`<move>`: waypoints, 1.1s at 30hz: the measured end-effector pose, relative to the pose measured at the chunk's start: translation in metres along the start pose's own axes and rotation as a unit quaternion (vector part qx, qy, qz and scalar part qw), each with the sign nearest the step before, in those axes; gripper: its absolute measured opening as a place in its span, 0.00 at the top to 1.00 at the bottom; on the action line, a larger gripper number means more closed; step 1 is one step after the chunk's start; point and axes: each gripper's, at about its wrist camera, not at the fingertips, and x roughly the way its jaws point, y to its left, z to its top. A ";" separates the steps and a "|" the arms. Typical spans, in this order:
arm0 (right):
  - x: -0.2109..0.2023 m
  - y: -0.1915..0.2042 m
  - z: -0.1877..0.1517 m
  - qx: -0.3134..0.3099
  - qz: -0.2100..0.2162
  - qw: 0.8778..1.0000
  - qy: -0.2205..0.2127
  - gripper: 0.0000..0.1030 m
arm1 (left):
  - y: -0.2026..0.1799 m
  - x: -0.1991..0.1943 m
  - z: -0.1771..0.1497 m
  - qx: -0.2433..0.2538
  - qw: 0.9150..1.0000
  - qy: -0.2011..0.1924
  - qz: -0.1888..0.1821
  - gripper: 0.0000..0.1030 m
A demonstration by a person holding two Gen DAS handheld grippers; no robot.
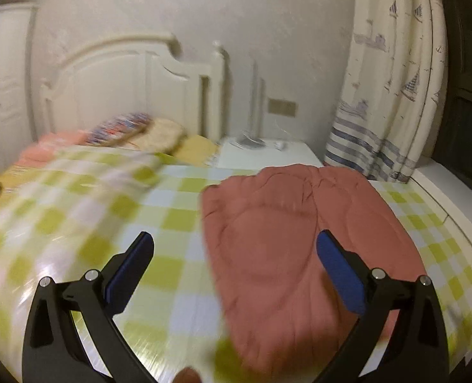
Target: Fold large clothes
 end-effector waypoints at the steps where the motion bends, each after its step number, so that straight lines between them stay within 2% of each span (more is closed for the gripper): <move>1: -0.006 -0.001 -0.002 0.001 -0.007 1.000 -0.003 0.04 | -0.001 -0.014 -0.007 0.003 1.000 -0.011 0.013 0.02; 4: -0.018 0.002 -0.008 -0.001 -0.010 1.000 -0.005 0.04 | -0.016 -0.060 -0.033 0.050 0.995 -0.055 0.074 0.02; 5: -0.021 0.003 -0.010 -0.002 -0.012 1.000 -0.006 0.04 | -0.023 -0.074 -0.042 0.066 0.993 -0.066 0.078 0.02; 8: -0.032 0.007 -0.020 -0.009 -0.025 1.000 -0.009 0.04 | -0.026 -0.101 -0.058 0.054 0.996 -0.065 0.039 0.02; 12: -0.037 0.013 -0.033 -0.016 -0.024 1.000 0.000 0.04 | -0.027 -0.121 -0.076 0.027 0.997 -0.063 0.035 0.02; 15: -0.042 0.019 -0.044 -0.017 -0.027 0.999 -0.002 0.04 | -0.027 -0.124 -0.083 0.028 0.997 -0.061 0.041 0.02; 22: -0.032 0.032 -0.066 -0.019 -0.027 0.999 0.028 0.04 | -0.025 -0.126 -0.089 0.031 0.997 -0.060 0.040 0.02; 33: -0.030 0.039 -0.071 -0.029 -0.024 0.999 0.033 0.04 | -0.016 -0.121 -0.092 0.023 0.998 -0.051 0.041 0.02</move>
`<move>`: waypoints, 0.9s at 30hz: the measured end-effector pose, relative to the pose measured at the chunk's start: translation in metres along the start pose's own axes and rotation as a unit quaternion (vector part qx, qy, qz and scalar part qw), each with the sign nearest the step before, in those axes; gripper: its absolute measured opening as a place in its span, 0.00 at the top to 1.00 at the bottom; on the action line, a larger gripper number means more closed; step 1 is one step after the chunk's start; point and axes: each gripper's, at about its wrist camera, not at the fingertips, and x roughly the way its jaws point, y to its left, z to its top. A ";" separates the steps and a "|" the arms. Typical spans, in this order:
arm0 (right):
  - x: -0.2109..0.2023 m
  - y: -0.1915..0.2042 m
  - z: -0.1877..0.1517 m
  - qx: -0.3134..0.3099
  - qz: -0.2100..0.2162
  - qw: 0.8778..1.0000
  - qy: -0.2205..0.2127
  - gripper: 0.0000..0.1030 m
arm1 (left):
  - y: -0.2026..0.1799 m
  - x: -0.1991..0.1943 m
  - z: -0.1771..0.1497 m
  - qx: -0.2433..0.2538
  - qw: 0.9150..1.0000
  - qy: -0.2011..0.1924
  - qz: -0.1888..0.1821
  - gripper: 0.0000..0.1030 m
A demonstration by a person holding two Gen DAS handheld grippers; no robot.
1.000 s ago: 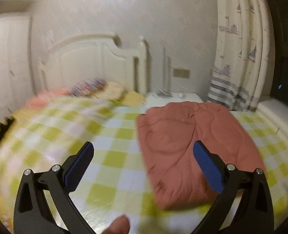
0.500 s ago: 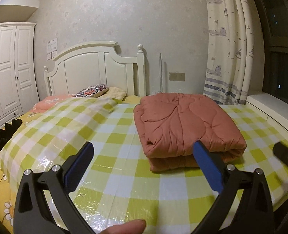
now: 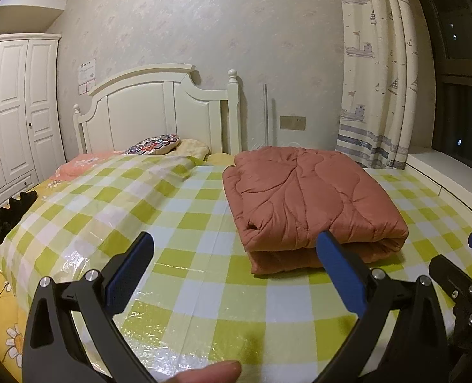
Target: Fold large clothes
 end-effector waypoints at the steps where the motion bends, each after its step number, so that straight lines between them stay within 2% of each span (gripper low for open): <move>1: 0.000 0.000 0.000 0.000 0.000 1.000 0.001 0.04 | 0.000 0.000 0.000 0.000 1.000 0.000 0.000 0.02; 27: 0.003 -0.001 -0.003 0.005 0.001 1.000 0.007 0.04 | 0.004 0.002 -0.007 0.005 1.000 0.005 -0.005 0.02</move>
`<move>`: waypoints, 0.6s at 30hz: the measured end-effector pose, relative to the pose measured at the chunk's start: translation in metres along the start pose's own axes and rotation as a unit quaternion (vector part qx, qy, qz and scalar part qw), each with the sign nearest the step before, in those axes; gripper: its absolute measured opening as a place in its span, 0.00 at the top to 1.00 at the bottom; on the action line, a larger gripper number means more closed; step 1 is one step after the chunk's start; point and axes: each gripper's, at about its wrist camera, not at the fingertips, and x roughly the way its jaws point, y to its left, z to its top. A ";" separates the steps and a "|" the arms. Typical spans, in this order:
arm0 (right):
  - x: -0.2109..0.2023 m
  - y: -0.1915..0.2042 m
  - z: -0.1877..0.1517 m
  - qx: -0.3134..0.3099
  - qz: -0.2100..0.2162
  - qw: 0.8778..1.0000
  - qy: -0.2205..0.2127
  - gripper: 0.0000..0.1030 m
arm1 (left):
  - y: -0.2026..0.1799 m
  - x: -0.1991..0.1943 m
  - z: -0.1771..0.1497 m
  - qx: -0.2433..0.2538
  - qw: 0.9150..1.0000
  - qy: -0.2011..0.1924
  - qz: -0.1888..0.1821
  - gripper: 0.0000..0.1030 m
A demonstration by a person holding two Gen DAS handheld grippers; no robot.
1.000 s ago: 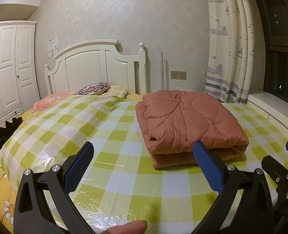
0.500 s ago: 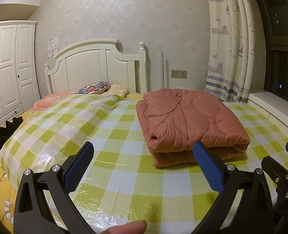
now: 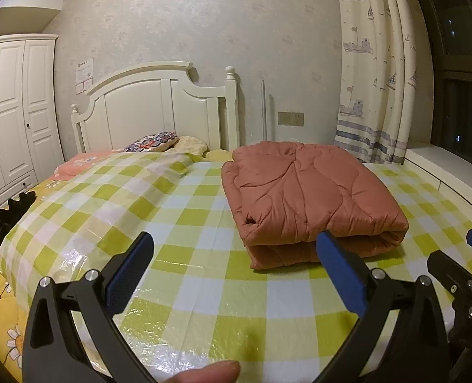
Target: Fold large clothes
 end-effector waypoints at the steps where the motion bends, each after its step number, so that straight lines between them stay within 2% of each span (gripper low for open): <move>1: 0.000 0.001 -0.001 0.001 0.000 1.000 0.000 0.04 | 0.000 0.000 0.000 0.000 1.000 0.000 0.000 0.02; 18: 0.000 0.003 -0.001 0.003 -0.004 1.000 -0.001 0.04 | 0.000 -0.001 0.002 0.001 1.000 -0.002 -0.002 0.02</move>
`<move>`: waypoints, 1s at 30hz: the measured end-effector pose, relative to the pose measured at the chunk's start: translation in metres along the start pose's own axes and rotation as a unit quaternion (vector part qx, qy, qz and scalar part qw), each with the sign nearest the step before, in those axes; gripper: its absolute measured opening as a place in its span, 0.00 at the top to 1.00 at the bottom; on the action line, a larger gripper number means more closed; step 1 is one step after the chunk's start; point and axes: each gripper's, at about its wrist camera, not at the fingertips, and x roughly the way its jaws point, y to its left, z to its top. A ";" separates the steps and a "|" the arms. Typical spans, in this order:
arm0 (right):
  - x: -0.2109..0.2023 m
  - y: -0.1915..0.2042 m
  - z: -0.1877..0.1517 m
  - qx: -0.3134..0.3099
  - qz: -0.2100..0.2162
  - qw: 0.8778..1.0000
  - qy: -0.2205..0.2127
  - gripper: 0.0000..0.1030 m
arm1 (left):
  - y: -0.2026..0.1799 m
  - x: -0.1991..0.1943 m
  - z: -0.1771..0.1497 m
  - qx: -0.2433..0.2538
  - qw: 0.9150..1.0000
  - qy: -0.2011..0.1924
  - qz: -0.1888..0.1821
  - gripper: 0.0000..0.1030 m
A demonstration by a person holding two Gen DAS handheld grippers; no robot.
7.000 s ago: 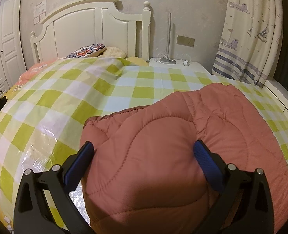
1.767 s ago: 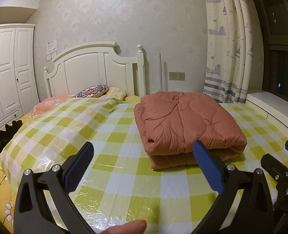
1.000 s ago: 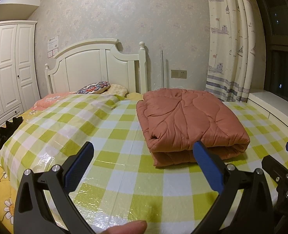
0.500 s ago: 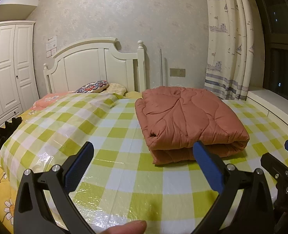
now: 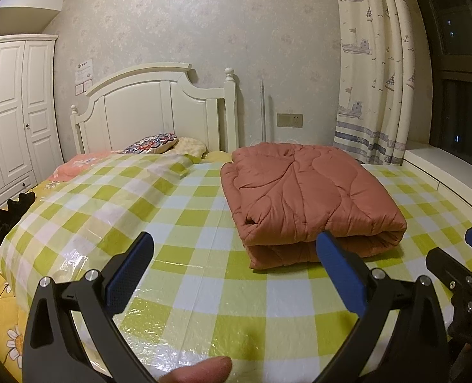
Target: Fold large clothes
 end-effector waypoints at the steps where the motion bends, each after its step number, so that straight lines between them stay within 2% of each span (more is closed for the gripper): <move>1: 0.000 0.000 0.000 0.000 0.000 1.000 -0.001 0.04 | 0.000 0.000 0.000 0.000 1.000 0.000 -0.001 0.02; 20: 0.000 0.003 0.002 0.002 -0.003 1.000 0.000 0.04 | 0.002 -0.003 0.001 -0.003 1.000 -0.006 -0.001 0.02; 24: -0.001 0.004 0.001 0.001 -0.002 1.000 0.002 0.04 | 0.006 -0.006 -0.002 -0.014 1.000 -0.018 -0.006 0.02; 28: 0.005 0.003 -0.002 0.005 0.000 1.000 0.009 0.04 | 0.008 0.008 -0.002 -0.007 0.999 0.013 -0.043 0.02; 30: 0.010 -0.001 -0.003 0.009 0.001 1.000 0.016 0.04 | 0.017 0.025 -0.001 -0.012 0.996 0.055 -0.072 0.02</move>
